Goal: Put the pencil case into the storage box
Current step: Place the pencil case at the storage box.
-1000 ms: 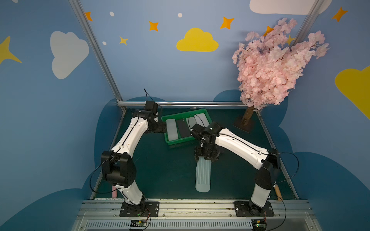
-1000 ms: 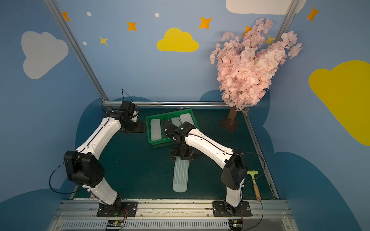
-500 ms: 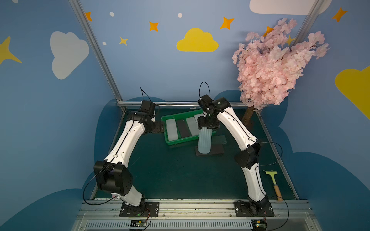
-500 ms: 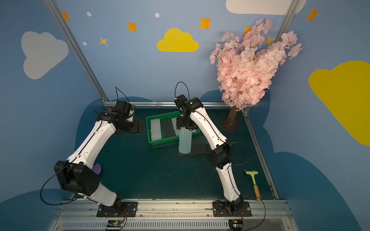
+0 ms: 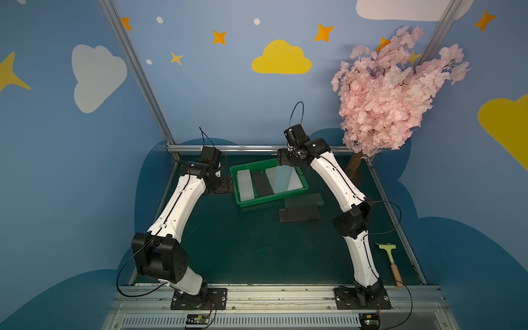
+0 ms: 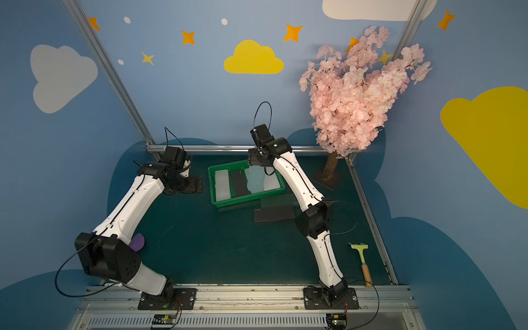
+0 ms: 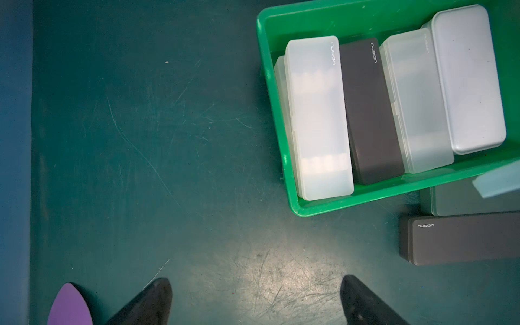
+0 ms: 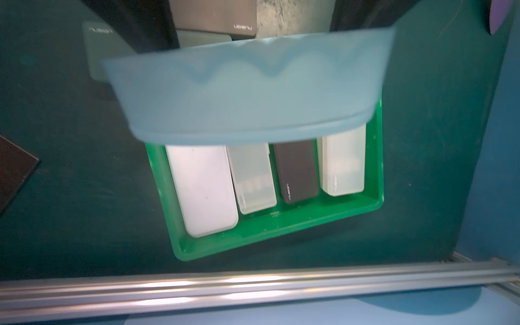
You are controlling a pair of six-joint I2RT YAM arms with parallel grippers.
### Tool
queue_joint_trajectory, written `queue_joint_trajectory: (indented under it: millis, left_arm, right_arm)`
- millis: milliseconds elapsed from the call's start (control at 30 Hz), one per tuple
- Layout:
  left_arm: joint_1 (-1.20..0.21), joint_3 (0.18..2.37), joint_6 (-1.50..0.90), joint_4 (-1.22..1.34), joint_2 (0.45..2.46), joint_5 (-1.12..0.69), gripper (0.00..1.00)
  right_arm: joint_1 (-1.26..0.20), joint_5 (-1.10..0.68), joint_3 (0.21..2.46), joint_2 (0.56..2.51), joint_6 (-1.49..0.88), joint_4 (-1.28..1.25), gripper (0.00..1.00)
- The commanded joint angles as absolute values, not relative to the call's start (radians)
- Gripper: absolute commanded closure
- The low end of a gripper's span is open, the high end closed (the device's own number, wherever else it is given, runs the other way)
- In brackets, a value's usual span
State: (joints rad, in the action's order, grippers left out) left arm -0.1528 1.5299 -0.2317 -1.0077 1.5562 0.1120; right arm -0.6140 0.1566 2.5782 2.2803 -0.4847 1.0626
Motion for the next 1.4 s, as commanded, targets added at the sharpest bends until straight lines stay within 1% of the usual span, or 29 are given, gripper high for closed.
queue_joint_trajectory:
  millis: [0, 167, 333, 700, 1067, 1367]
  left_arm:
    - [-0.153, 1.513, -0.230, -1.011, 1.531, 0.107, 0.04]
    - [-0.152, 1.494, -0.233, -1.006, 1.525, 0.103, 0.04]
    - [-0.152, 1.481, -0.233, -1.002, 1.522, 0.104, 0.04]
    - [-0.152, 1.451, -0.234, -0.995, 1.510, 0.097, 0.04]
    - [-0.151, 1.407, -0.233, -0.986, 1.491, 0.104, 0.04]
    - [-0.152, 1.407, -0.233, -0.985, 1.501, 0.087, 0.04]
  right_arm:
    - [-0.617, 0.151, 2.613, 2.337, -0.529, 0.896, 0.51]
    - [-0.631, 0.147, 2.725, 2.453, -0.557, 0.875, 0.52]
    - [-0.635, 0.128, 2.731, 2.501, -0.566, 0.861, 0.53]
    - [-0.665, 0.074, 2.730, 2.507, -0.457, 1.003, 0.53]
    - [-0.685, 0.020, 2.729, 2.511, -0.404, 1.139, 0.54]
    - [-0.683, 0.030, 2.730, 2.563, -0.431, 1.110, 0.53]
